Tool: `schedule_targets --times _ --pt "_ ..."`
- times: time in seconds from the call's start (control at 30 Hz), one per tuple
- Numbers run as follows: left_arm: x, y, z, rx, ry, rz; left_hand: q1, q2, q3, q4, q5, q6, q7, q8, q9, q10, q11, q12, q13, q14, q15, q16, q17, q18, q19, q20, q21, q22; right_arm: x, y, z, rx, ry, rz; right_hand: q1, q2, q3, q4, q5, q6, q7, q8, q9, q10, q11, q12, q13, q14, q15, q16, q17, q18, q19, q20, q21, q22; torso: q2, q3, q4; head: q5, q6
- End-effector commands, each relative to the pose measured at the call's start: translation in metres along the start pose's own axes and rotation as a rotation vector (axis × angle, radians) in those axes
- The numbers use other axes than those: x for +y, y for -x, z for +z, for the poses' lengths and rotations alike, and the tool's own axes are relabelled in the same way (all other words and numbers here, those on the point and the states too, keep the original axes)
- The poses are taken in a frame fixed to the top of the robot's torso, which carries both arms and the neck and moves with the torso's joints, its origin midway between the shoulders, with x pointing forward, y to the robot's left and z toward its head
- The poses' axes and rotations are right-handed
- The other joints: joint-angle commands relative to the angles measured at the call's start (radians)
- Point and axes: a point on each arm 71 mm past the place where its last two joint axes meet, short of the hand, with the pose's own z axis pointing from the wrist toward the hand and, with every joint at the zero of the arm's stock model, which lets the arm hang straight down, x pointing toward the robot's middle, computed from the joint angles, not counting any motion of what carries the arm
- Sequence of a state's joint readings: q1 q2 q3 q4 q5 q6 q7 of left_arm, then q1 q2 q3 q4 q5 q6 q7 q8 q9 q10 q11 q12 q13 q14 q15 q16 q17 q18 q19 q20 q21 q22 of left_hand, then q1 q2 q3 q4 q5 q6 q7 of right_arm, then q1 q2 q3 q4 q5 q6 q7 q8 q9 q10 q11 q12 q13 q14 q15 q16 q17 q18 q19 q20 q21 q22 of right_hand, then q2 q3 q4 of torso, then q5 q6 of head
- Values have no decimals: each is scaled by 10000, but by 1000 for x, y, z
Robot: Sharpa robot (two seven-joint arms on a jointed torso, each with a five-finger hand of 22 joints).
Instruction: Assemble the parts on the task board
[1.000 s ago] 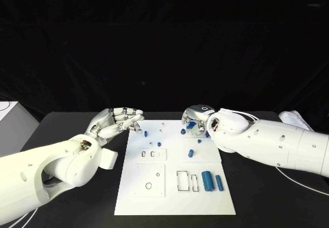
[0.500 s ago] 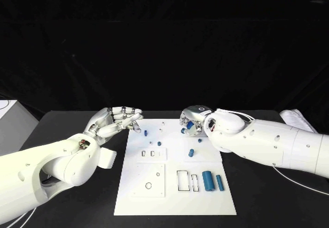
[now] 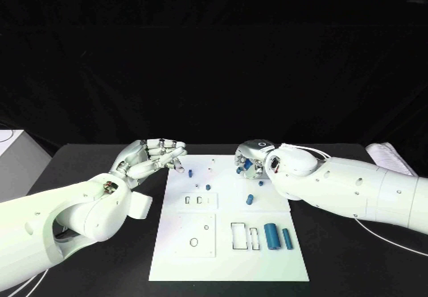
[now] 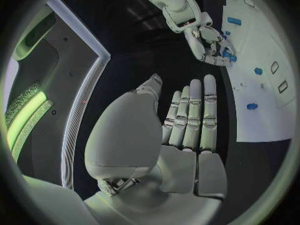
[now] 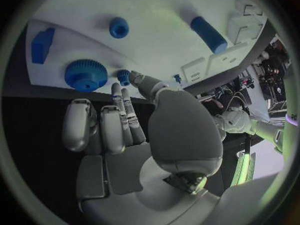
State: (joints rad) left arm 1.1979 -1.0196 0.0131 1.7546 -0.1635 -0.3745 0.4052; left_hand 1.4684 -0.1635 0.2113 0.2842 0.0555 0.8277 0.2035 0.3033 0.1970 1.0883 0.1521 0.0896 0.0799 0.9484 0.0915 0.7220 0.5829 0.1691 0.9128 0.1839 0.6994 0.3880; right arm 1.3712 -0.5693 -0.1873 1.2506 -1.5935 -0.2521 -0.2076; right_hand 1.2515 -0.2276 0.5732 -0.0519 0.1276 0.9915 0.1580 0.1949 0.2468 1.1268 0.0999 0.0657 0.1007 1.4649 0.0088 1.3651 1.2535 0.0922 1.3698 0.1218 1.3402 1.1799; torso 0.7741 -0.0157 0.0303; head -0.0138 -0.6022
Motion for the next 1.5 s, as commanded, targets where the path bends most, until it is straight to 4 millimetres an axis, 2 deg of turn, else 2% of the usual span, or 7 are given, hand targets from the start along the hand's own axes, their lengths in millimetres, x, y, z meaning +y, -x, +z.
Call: schedule_targets --times 0.03,0.53,0.73,0.9,1.07,1.33,1.5 --pt "-2 -2 1 175 -91 -65 -45 9 -21 -1 -52 46 37 -37 13 -70 -20 -44 17 -56 -2 43 12 79 -85 11 74 16 1 -3 1 235 50 -191 6 83 -2 68 -54 52 -63 15 14 9 -21 7 18 489 71 52 4 -149 -22 -11 35 7 16 5 4 12 -13" --pt "-2 -1 1 136 -87 -76 -50 45 -9 6 -52 50 37 -41 17 -69 -19 -46 20 -59 0 62 24 81 -110 15 115 44 0 -6 2 326 48 -132 -164 285 57 320 -107 229 -122 125 139 265 -78 48 122 481 32 138 38 -168 10 -38 125 170 36 2 -8 33 -12" --pt "-2 -1 1 121 -81 -86 -51 81 6 10 -52 53 37 -46 20 -69 -19 -49 22 -65 0 77 34 83 -133 18 149 67 1 -5 2 178 99 -59 -171 457 154 428 -110 368 -181 222 235 475 -137 71 186 484 -13 193 67 -190 59 -72 205 314 39 1 -9 31 -23" --pt "-2 -1 1 111 -68 -89 -49 90 11 8 -52 54 37 -47 20 -68 -19 -50 23 -67 0 81 36 83 -139 19 159 73 2 -3 2 -90 83 37 -146 619 235 492 -105 631 -312 431 426 846 -262 127 294 495 -111 268 116 -224 150 -151 328 534 48 5 -5 30 -14" --pt "-2 0 1 89 -65 -80 -37 105 23 1 -52 56 35 -49 22 -68 -20 -51 24 -71 0 89 41 85 -152 21 179 87 3 -1 3 -389 -136 55 16 761 425 403 -240 720 -362 550 576 990 -322 96 346 491 -169 285 101 -234 169 -210 364 607 43 -3 -5 13 32" --pt "-2 2 1 47 -59 -66 -20 116 34 -9 -53 58 32 -52 24 -65 -22 -51 25 -77 -1 97 46 86 -168 22 201 102 5 5 1 -1245 -334 260 100 741 569 258 43 708 -330 629 729 1062 -321 38 381 488 -177 306 95 -242 174 -234 386 661 42 -4 -9 31 63" --pt "-2 3 2 8 -55 -59 -2 121 45 -19 -53 62 28 -53 26 -62 -24 -51 27 -83 -3 104 51 88 -183 23 221 116 12 11 2 -1707 -267 407 83 700 582 233 112 676 -312 631 761 1051 -310 14 383 487 -171 311 92 -246 181 -233 398 685 40 -19 -4 47 86"
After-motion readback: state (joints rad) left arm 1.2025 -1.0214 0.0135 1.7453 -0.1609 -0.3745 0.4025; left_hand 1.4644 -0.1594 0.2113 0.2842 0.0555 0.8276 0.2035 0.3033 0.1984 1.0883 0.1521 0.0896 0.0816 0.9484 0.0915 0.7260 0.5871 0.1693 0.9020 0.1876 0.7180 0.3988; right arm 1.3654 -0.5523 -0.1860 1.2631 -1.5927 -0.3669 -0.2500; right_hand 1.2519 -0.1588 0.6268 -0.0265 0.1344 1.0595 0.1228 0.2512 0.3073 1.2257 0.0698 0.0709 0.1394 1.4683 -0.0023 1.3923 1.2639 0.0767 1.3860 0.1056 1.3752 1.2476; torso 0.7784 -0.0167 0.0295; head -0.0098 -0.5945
